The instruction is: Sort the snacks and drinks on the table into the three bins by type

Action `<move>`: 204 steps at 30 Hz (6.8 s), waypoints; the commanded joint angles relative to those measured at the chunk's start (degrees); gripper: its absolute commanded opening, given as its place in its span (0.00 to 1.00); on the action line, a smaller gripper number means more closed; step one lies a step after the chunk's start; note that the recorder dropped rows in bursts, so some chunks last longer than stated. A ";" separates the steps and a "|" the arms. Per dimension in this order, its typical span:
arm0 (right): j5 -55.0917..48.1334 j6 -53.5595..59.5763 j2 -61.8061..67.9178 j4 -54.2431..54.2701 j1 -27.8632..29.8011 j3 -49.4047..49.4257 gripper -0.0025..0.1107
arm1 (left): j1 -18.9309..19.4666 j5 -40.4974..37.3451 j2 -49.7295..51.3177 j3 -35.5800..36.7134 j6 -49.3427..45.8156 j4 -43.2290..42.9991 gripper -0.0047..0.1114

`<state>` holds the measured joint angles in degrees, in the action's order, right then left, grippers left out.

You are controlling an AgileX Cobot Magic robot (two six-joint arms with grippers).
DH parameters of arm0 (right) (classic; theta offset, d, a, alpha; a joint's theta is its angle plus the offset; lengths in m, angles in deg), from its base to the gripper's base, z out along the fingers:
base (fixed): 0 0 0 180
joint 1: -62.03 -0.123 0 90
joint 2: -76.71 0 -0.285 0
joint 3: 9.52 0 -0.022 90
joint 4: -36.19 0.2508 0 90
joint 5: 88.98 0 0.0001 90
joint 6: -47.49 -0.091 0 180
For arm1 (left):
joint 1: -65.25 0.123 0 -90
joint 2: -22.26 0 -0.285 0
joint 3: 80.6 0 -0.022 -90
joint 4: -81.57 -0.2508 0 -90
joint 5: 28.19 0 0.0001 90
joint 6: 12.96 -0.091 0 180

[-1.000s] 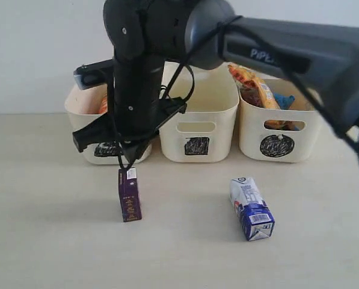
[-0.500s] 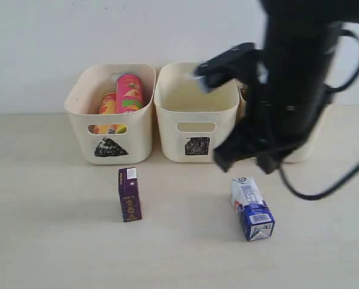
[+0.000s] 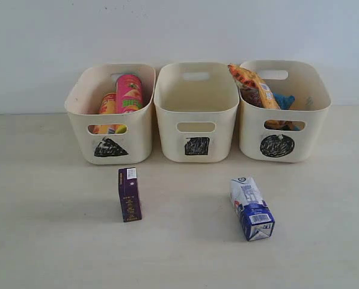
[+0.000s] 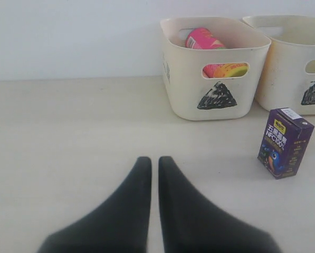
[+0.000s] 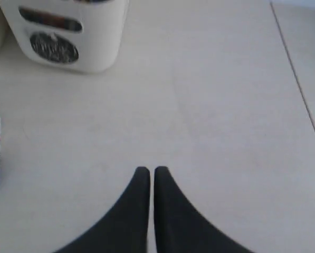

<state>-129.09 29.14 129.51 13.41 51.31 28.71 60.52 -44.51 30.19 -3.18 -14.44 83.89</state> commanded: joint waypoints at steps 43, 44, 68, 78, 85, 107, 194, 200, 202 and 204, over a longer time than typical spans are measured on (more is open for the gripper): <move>17.84 5.24 -37.78 2.04 13.61 20.53 0.02 | 0.11 0.39 -0.14 -0.21 0.53 -0.02 0.07; 17.84 5.24 -37.78 2.16 13.61 20.53 0.02 | 0.11 0.39 -0.14 -0.21 0.53 -0.02 0.07; 21.51 18.70 -45.01 20.89 13.61 37.08 0.02 | 0.11 0.24 -0.14 -0.21 0.53 -0.02 0.07; 22.39 18.70 -45.01 20.99 13.61 38.99 0.02 | 0.11 0.24 -0.14 -0.21 0.53 -0.02 0.07; 21.43 18.36 -45.01 20.99 13.61 38.99 0.02 | 0.11 0.24 -0.14 -0.21 0.53 -0.02 0.07; 21.43 18.36 -45.01 20.99 13.61 38.99 0.02 | 0.11 5.18 -0.14 -0.21 -2.12 -0.22 0.07; 21.63 18.36 -45.01 20.99 13.61 38.99 0.02 | -24.69 -17.02 107.97 -70.20 8.37 0.02 0.90; 21.63 18.36 -45.01 20.99 13.61 38.99 0.02 | -24.69 -14.49 109.93 -70.20 9.58 0.19 0.84; 21.63 18.36 -45.01 20.99 13.61 38.99 0.02 | -24.69 -14.49 110.84 -70.20 9.89 0.18 0.81; 21.63 18.36 -45.01 20.99 13.61 38.99 0.02 | -24.69 -14.34 112.05 -70.20 11.15 0.18 0.80</move>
<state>-107.92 47.49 84.79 34.31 64.75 67.41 36.17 -59.80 140.93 -73.08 -5.14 84.05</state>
